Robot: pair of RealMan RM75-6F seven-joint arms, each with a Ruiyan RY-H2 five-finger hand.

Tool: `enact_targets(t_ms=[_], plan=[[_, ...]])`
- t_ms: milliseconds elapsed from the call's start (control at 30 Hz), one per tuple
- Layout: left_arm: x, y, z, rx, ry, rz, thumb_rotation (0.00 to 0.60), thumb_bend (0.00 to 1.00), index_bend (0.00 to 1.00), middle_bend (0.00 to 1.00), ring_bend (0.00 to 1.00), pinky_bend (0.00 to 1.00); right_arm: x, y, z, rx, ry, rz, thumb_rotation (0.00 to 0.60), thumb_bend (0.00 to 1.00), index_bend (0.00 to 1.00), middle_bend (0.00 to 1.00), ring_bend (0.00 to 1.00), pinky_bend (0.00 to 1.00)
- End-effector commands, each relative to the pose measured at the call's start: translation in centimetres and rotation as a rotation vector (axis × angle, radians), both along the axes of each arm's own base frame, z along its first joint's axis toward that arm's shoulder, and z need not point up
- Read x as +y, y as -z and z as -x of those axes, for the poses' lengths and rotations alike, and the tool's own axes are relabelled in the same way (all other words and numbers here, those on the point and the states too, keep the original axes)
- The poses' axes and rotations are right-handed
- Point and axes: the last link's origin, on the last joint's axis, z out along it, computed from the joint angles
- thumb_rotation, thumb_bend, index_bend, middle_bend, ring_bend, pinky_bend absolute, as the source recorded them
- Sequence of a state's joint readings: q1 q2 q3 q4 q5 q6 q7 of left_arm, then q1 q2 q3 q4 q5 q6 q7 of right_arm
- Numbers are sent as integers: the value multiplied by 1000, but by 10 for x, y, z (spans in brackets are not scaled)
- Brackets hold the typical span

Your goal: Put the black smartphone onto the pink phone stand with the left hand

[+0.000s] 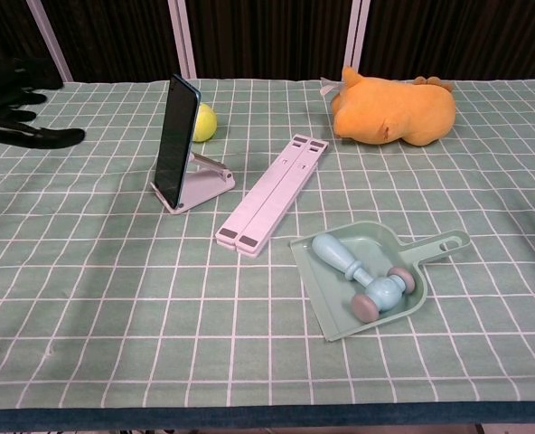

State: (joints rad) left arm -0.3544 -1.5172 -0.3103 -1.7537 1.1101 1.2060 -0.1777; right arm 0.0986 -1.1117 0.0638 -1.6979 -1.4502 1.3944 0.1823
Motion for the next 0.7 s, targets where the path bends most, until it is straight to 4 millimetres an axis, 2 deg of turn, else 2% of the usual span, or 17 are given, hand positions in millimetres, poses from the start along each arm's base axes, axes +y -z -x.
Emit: enact_targets(t_ms=[33,267,400,533,700], plan=[[-22,-37,29,230,59,-34,600,192,0,57,0,0,0,0,0,14,-4,3,600,233,0,0,0,185],[-62,-75,70,573,119,3,600,202,0,31,0,0,-2,-1,2,63,-12,6,600,217,0,0,0,185],[-86,-86,88,731,141,30,600,195,0,0,0,0,-3,-1,3,98,-17,18,600,174,0,0,0,185],[-98,-94,97,831,163,4,600,168,0,0,0,0,-3,-1,3,118,-22,12,600,127,0,0,0,186],[-104,-100,104,873,153,-25,600,149,0,0,0,0,-1,-1,1,124,-30,20,600,125,0,0,0,185]])
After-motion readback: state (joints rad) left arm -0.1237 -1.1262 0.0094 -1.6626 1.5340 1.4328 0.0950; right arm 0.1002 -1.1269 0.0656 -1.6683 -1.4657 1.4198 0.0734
